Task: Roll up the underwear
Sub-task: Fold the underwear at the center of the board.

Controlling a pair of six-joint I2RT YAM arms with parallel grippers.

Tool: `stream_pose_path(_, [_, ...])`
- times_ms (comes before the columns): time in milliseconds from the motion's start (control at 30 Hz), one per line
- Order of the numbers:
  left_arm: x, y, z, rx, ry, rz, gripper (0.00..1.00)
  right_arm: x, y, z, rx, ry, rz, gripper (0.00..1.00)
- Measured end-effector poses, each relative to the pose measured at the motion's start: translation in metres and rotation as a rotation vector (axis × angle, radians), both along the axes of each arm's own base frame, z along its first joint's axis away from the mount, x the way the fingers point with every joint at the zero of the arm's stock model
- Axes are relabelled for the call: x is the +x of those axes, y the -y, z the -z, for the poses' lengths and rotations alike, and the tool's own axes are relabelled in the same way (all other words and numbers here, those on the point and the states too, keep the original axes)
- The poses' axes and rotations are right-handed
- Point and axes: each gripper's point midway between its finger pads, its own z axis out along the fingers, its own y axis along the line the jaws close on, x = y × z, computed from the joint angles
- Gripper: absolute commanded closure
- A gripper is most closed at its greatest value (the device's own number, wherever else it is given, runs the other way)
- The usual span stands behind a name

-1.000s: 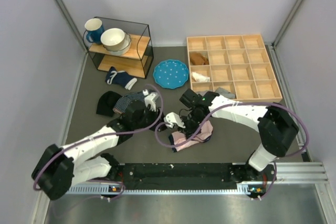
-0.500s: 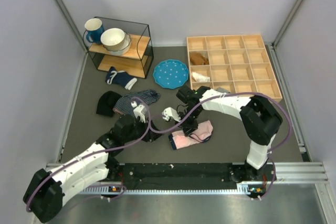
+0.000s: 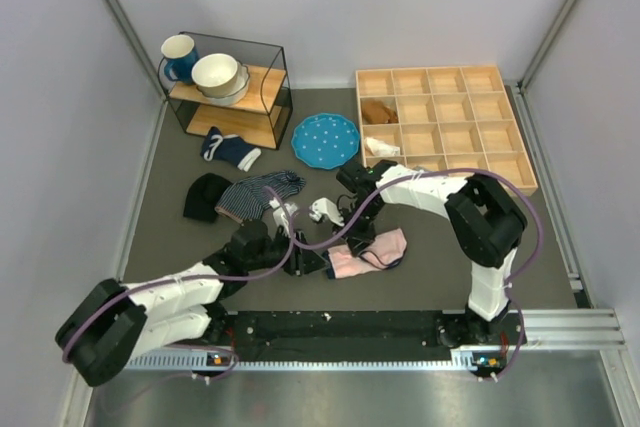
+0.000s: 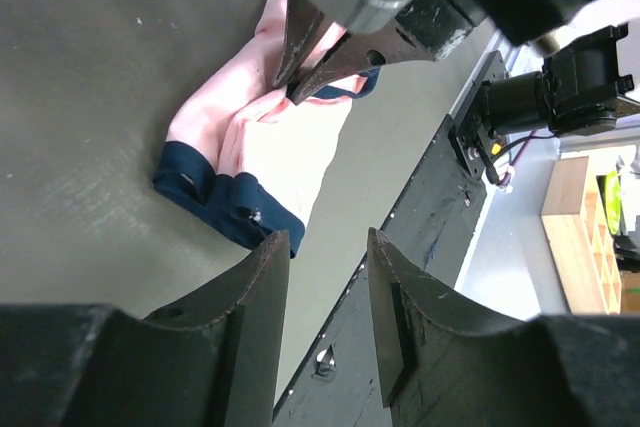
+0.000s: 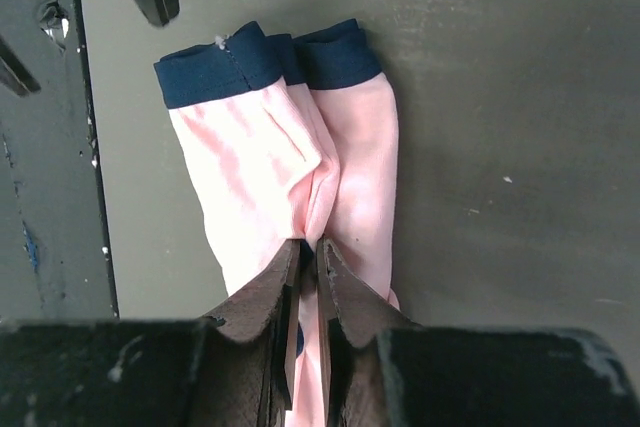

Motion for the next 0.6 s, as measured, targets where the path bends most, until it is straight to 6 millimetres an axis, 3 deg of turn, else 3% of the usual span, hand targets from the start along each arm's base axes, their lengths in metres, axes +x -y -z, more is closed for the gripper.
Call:
stream_pose_path(233, [-0.002, 0.016, 0.012, -0.013, -0.050, 0.043, 0.60, 0.006, 0.003, -0.002, 0.004, -0.021, 0.051, 0.88])
stream_pose_path(600, [0.001, 0.026, -0.003, -0.065, -0.013, 0.054, 0.61, 0.005, 0.001, -0.002, 0.014, -0.035, 0.057, 0.87])
